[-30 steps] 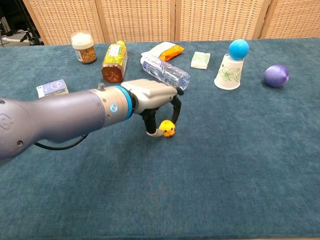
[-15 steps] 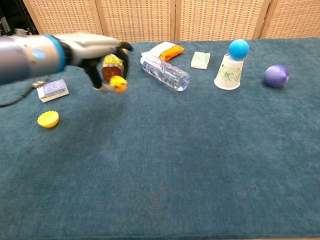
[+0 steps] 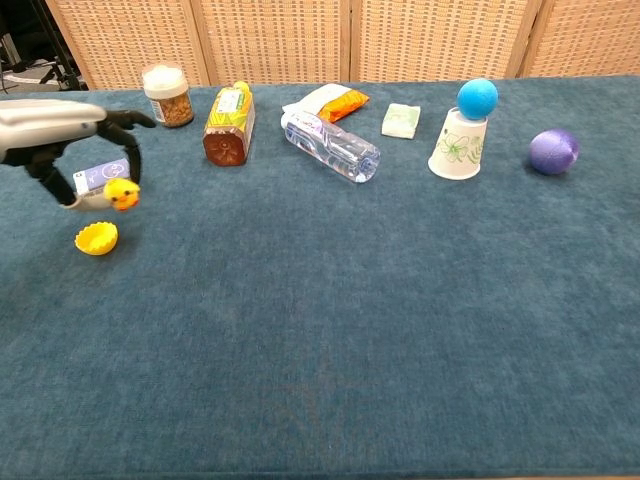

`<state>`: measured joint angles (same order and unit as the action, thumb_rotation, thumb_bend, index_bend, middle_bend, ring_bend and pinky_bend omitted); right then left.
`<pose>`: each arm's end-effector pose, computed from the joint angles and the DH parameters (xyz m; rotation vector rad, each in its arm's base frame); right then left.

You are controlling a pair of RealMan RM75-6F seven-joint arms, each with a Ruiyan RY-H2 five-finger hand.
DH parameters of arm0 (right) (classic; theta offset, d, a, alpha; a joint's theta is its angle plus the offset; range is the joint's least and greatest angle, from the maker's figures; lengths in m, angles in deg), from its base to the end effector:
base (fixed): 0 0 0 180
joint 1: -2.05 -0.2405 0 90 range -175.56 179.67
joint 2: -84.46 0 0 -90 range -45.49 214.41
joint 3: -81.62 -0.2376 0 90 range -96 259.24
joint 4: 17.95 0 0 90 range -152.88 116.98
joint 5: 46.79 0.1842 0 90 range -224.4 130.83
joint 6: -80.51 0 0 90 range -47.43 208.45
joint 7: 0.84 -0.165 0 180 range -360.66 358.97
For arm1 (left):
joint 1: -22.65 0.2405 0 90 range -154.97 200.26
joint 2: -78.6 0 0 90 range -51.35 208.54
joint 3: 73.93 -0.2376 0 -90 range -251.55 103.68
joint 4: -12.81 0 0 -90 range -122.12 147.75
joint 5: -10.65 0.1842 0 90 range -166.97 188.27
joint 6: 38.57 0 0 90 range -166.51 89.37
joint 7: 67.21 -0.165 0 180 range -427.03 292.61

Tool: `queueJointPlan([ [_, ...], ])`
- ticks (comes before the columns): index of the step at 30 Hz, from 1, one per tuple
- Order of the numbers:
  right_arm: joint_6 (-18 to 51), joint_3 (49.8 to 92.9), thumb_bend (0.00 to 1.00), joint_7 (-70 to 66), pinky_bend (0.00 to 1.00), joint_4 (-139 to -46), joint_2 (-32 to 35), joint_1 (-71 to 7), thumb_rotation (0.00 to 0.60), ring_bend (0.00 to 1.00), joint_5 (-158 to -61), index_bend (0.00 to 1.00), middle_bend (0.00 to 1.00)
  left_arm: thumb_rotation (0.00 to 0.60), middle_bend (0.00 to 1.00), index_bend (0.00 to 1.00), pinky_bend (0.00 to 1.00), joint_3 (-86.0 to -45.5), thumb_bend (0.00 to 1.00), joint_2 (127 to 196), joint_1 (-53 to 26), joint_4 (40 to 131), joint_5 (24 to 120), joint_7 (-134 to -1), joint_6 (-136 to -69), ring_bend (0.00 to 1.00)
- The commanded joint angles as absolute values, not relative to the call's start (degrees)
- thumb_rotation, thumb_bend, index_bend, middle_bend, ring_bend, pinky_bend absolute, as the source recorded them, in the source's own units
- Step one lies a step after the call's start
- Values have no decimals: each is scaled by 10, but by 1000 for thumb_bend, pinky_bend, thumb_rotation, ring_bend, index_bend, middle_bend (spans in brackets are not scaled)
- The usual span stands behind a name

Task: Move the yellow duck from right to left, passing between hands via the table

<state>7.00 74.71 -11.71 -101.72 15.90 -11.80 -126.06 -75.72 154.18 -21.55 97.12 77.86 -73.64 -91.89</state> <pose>-0.2935 -0.2594 0.1554 1.3653 -1.0586 0.9839 -0.1908 0.3436 0.0482 -1.9359 -0.9504 -0.7455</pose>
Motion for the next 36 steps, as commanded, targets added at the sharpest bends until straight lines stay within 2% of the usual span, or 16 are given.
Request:
queueJointPlan([
  [1,70,746,0,-121,0,-1017,161,-117,600,0,-1260,52,0,600,0,586,0,-770,383,1547,-185,930,812,-695,-931,0],
  [8,70,746,0,-127,0,-1018,163,-116,600,0,-1261,52,0,600,0,586,0,-764,383,1565,-164,880,830,-660,-930,0],
  [30,76,745,0,-126,0,-1019,164,-116,600,0,-1260,52,0,600,0,586,0,-751,383,1592,-146,835,862,-628,-894,0],
  [33,75,745,0,-126,0,-1019,165,-116,600,0,-1260,52,0,600,0,497,0,-748,368,1593,-145,835,866,-626,-892,0],
  [36,75,745,0,-127,0,-1019,165,-116,600,0,-1260,52,0,600,0,330,0,-748,348,1591,-144,837,874,-621,-892,0],
])
